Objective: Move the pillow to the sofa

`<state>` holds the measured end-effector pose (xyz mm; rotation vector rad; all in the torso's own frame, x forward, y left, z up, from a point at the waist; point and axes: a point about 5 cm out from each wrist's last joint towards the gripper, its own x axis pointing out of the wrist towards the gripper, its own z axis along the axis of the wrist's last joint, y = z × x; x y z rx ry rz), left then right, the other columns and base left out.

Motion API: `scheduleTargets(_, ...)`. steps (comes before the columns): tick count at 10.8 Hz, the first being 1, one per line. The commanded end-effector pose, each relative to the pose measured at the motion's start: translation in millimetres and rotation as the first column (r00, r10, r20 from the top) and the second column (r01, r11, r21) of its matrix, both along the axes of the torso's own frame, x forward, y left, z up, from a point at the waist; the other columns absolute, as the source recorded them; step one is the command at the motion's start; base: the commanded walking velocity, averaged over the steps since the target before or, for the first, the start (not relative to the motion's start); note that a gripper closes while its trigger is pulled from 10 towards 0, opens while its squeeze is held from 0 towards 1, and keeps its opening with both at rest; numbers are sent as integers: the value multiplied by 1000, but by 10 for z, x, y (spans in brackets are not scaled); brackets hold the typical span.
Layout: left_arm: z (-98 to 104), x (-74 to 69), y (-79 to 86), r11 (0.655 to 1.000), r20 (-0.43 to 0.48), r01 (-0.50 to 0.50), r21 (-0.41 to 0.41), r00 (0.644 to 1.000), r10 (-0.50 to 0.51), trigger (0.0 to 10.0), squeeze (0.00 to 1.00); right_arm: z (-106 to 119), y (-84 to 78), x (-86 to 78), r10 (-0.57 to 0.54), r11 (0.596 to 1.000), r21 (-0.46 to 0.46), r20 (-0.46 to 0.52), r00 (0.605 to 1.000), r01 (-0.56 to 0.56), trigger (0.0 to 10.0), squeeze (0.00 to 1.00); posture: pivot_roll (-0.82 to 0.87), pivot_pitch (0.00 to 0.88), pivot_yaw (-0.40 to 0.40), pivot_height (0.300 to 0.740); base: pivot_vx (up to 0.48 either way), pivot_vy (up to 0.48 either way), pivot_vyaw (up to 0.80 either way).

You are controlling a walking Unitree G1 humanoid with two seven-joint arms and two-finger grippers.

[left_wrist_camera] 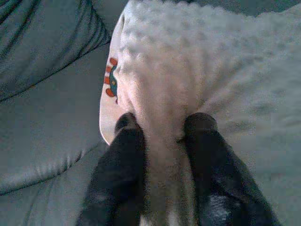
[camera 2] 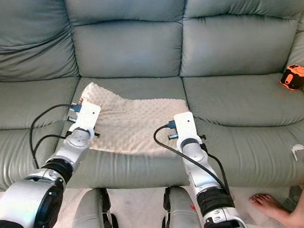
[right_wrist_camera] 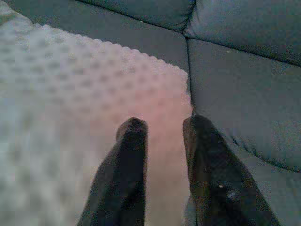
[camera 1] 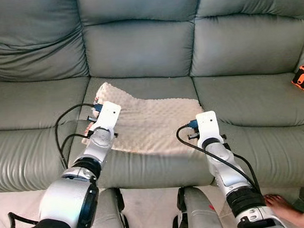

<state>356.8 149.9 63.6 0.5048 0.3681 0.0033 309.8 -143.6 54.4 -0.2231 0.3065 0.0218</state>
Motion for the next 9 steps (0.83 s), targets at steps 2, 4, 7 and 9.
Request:
scheduleTargets(2, 3, 2, 64, 1000, -9, -11, 29, 1000, 12, 10000, 1000, 56, -66, 46, -31, 999, 7, 18, 999, 31, 10000, 1000, -136, 106, -18, 630, 0, 0, 0)
scheduleTargets(4, -39, -21, 35, 999, -39, 16, 32, 999, -15, 10000, 1000, 68, -87, 62, -37, 999, 6, 22, 999, 37, 10000, 1000, -133, 101, -20, 630, 0, 0, 0)
scheduleTargets(7, 59, 25, -42, 999, 55, -18, -34, 998, 20, 10000, 1000, 132, -91, 85, -25, 1000, 18, 52, 998, 24, 10000, 1000, -131, 68, -15, 630, 0, 0, 0)
scheduleTargets(9, 178, 12, -120, 993, 216, 2, -119, 976, 24, 10000, 1000, 183, -74, 10, 3, 998, 65, 103, 995, -9, 10000, 1000, -105, 18, -12, 630, 0, 0, 0)
